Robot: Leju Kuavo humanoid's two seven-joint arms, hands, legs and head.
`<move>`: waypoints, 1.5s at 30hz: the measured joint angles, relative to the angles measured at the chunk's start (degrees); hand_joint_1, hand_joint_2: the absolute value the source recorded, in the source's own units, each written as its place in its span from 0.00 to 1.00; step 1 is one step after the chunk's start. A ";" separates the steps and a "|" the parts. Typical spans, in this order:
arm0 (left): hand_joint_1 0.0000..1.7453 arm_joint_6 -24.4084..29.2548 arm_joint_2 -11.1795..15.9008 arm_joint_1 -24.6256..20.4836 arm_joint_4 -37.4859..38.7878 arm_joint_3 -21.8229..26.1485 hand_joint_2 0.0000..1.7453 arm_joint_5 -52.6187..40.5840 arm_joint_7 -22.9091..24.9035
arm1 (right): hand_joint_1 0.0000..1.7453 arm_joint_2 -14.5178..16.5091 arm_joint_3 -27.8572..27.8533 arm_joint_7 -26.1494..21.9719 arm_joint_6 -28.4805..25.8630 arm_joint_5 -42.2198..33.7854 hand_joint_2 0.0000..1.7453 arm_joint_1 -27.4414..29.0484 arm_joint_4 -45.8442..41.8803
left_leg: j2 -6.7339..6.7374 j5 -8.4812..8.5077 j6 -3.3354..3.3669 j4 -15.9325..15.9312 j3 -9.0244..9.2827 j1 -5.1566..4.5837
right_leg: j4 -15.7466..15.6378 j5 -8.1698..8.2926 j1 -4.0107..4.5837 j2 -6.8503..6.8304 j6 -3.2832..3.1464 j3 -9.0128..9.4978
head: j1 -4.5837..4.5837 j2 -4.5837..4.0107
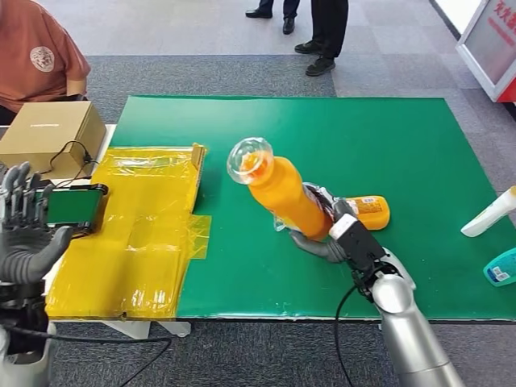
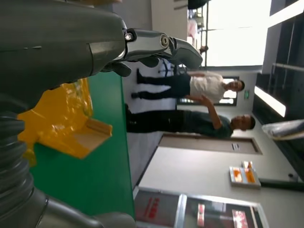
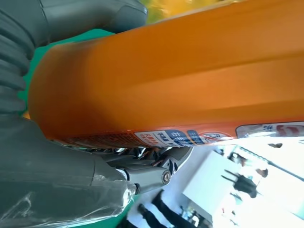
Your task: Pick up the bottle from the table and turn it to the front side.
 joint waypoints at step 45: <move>0.00 7.89 -6.15 -23.06 21.85 -30.72 1.00 -0.98 4.14 | 1.00 13.20 9.93 -1.30 -4.42 2.02 1.00 -14.63 16.47 | 0.00 0.21 0.00 0.02 -0.26 0.00 | 0.01 0.22 -0.01 0.00 0.03 -0.25 | 0.01 0.00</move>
